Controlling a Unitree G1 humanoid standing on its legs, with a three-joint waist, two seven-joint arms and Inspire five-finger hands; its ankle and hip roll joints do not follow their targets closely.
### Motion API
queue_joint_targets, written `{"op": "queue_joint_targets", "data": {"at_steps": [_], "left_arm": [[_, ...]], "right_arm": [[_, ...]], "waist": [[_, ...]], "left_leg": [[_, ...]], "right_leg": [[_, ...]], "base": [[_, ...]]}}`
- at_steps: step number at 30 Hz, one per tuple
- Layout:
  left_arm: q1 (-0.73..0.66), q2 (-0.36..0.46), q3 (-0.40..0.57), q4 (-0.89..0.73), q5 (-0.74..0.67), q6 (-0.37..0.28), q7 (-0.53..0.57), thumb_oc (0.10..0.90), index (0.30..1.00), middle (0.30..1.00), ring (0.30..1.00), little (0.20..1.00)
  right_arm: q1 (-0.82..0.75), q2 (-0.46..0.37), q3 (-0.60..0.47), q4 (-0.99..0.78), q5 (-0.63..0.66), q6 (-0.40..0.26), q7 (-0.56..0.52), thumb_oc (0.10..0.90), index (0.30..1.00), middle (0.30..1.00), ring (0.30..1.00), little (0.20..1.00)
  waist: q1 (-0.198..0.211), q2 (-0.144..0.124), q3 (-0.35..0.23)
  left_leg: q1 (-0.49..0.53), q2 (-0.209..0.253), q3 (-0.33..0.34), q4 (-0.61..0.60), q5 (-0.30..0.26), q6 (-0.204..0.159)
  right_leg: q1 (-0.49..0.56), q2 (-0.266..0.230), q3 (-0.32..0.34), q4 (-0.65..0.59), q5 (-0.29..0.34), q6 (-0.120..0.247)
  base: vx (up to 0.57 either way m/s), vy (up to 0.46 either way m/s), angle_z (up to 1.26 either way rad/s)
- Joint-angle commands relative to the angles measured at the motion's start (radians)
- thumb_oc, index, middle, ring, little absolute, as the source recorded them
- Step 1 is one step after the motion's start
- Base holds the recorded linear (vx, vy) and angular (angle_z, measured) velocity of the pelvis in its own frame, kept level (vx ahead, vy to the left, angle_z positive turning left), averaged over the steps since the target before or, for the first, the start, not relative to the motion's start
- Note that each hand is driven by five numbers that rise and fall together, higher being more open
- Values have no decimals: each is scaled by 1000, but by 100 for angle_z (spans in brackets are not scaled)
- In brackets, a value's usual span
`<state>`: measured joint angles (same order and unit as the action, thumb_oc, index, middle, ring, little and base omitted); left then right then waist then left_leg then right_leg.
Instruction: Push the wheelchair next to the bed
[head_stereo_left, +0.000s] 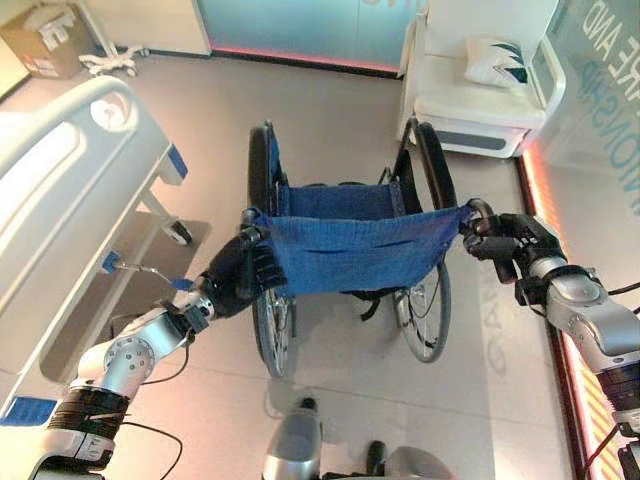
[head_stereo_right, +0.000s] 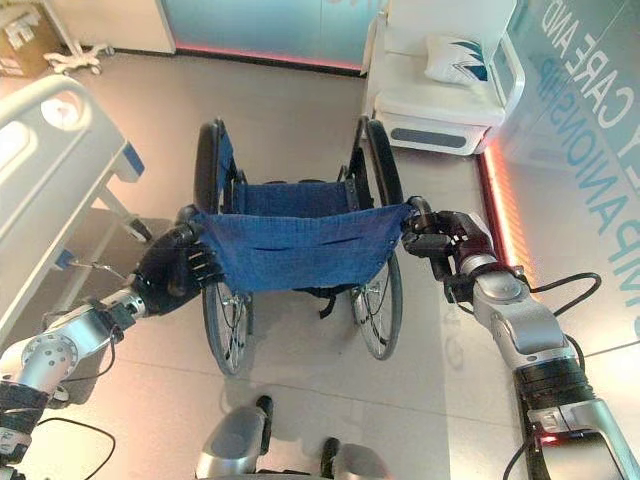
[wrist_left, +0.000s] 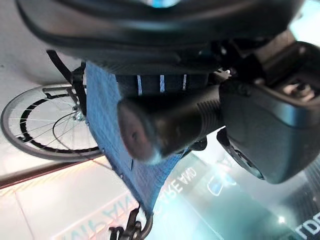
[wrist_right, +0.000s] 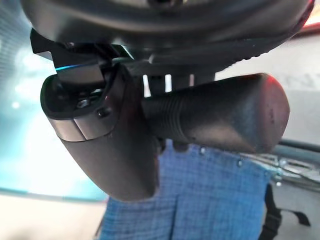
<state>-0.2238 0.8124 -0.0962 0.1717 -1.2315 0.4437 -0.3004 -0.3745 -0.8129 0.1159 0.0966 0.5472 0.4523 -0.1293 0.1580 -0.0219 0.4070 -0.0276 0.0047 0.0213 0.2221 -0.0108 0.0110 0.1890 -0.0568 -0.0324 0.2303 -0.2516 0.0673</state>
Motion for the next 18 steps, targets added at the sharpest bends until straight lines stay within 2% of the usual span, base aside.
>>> {"op": "queue_joint_targets", "data": {"at_steps": [1,3,5,8,9,11,13,14,16,18], "left_arm": [[-158,83,276,46,-105,-154,16,400,300,300,300,300],[-180,113,281,82,-122,-147,-7,400,300,300,300,300],[-188,123,277,98,-124,-149,-22,400,300,300,300,300],[-188,140,264,120,-126,-156,-51,400,300,300,300,300],[-192,139,260,129,-127,-169,-60,400,300,300,300,300],[-213,130,238,140,-132,-201,-60,400,300,300,300,300],[-234,109,211,121,-131,-227,-41,400,300,300,300,300],[-237,107,208,116,-131,-229,-36,400,300,300,300,300],[-246,101,200,68,-133,-217,13,400,300,300,300,300],[-250,93,203,57,-125,-211,26,400,300,300,300,300]], "right_arm": [[42,-110,40,-140,11,-151,110,400,300,300,300,300],[24,-108,57,-149,14,-157,104,400,300,300,300,300],[12,-103,67,-141,8,-168,106,400,300,300,300,300],[-4,-102,69,-142,0,-172,112,400,300,300,300,300],[-20,-106,71,-146,4,-169,105,400,300,300,300,300],[-51,-112,81,-145,9,-166,93,400,300,300,300,300],[-68,-117,81,-135,9,-170,85,400,300,300,300,300],[-69,-117,80,-136,9,-169,85,400,300,300,300,300],[-62,-121,52,-164,14,-134,84,400,300,300,300,300],[-62,-118,38,-181,9,-115,88,400,300,300,300,300]], "waist": [[-49,7,-219],[-53,1,-226],[-58,4,-226],[-64,15,-221],[-73,21,-210],[-94,31,-183],[-136,34,-139],[-141,34,-134],[-170,14,-118],[-179,7,-116]], "left_leg": [[-96,-64,46,-55,52,-14],[-83,-106,30,-50,27,23],[-79,-122,17,-38,13,33],[-94,-147,-7,3,-2,30],[-93,-151,-20,29,-21,25],[-80,-155,-42,68,-55,18],[-38,-161,-67,109,-116,16],[-31,-161,-69,113,-125,16],[30,-161,-85,145,-215,21],[51,-150,-85,186,-268,24]], "right_leg": [[10,56,-123,374,93,63],[-83,68,-74,533,213,110],[-128,67,-54,548,220,107],[-160,65,-59,408,170,65],[-186,43,-63,284,145,43],[-228,20,-50,141,145,24],[-333,-18,-1,26,250,54],[-344,-22,7,14,267,61],[-405,-65,54,-127,366,103],[-416,-70,54,-120,370,110]], "base": [[387,287,-23],[244,179,1],[241,120,-8],[250,51,-3],[194,2,-9],[227,-18,-16],[323,-54,23],[398,-98,63],[609,-163,79],[491,-139,63]]}}
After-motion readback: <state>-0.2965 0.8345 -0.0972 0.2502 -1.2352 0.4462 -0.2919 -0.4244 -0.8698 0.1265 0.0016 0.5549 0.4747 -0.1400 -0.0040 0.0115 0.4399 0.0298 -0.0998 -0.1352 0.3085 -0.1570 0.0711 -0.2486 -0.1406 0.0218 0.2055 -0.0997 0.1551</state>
